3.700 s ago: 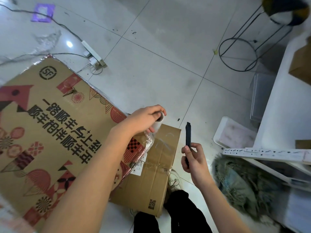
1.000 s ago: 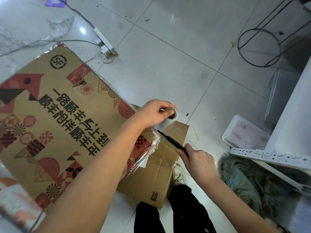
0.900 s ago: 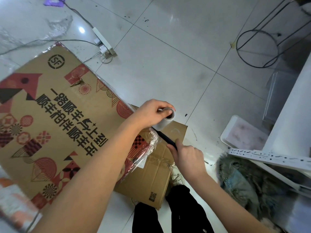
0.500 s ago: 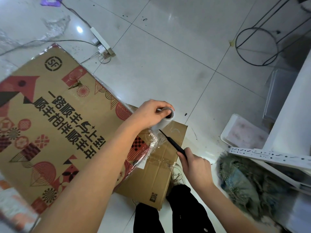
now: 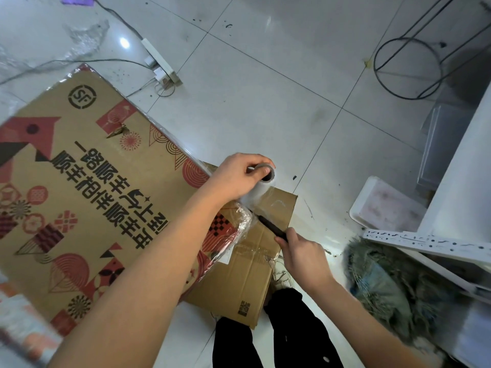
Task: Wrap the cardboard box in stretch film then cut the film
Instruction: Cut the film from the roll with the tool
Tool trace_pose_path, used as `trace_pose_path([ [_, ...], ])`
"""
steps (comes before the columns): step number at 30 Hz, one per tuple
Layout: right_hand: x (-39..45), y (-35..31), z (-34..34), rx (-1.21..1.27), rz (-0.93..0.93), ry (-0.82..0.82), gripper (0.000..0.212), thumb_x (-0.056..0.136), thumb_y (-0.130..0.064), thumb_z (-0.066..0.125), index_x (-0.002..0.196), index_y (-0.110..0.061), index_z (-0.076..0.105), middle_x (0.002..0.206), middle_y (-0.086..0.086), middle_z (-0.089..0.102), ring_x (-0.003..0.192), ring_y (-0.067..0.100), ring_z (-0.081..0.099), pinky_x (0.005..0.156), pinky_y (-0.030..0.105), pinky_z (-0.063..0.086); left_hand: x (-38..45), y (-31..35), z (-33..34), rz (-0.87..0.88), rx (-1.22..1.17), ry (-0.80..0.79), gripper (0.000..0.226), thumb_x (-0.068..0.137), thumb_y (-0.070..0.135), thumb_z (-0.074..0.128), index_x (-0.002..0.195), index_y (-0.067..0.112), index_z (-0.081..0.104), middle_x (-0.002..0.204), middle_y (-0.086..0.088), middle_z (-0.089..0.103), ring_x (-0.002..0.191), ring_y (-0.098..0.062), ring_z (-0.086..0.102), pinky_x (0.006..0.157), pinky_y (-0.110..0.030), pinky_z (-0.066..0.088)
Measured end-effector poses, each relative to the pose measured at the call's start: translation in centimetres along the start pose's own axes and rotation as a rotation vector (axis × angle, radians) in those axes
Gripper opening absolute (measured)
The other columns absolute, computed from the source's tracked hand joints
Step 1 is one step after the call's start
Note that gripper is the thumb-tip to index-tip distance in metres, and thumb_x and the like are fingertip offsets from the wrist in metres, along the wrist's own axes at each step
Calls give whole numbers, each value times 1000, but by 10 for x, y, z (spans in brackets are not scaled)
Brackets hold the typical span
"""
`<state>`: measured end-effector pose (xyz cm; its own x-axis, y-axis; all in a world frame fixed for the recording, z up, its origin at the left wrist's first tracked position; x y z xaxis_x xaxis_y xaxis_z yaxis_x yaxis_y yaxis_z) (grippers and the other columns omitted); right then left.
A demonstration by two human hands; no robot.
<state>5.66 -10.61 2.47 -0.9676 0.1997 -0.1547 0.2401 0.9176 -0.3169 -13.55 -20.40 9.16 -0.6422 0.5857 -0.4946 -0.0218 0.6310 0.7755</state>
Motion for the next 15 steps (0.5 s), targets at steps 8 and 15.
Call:
trace_pose_path([
  [8, 0, -7, 4, -71, 92, -94, 29, 79, -21, 68, 65, -10, 45, 32, -2, 40, 20, 22, 36, 41, 14, -7, -3, -2, 2, 12, -22, 53, 19, 94, 16, 56, 107, 20, 69, 114, 8, 66, 108, -7, 58, 95, -16, 38],
  [15, 15, -9, 3, -57, 66, -140, 35, 71, -20, 80, 65, -10, 47, 31, -3, 35, 20, 23, 38, 41, 15, -6, -4, -3, 3, 11, -71, 72, 20, 92, 16, 58, 106, 25, 70, 113, 9, 66, 109, -7, 58, 99, -20, 40],
])
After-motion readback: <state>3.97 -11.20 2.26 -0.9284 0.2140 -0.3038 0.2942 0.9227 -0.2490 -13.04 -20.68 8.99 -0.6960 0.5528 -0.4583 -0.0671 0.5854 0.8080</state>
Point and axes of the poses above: each hand's wrist, its own x-axis towards the middle knuckle, its own z-axis out of the palm, y = z × x, the point moved 1 cm from there along x, towards the middle knuckle
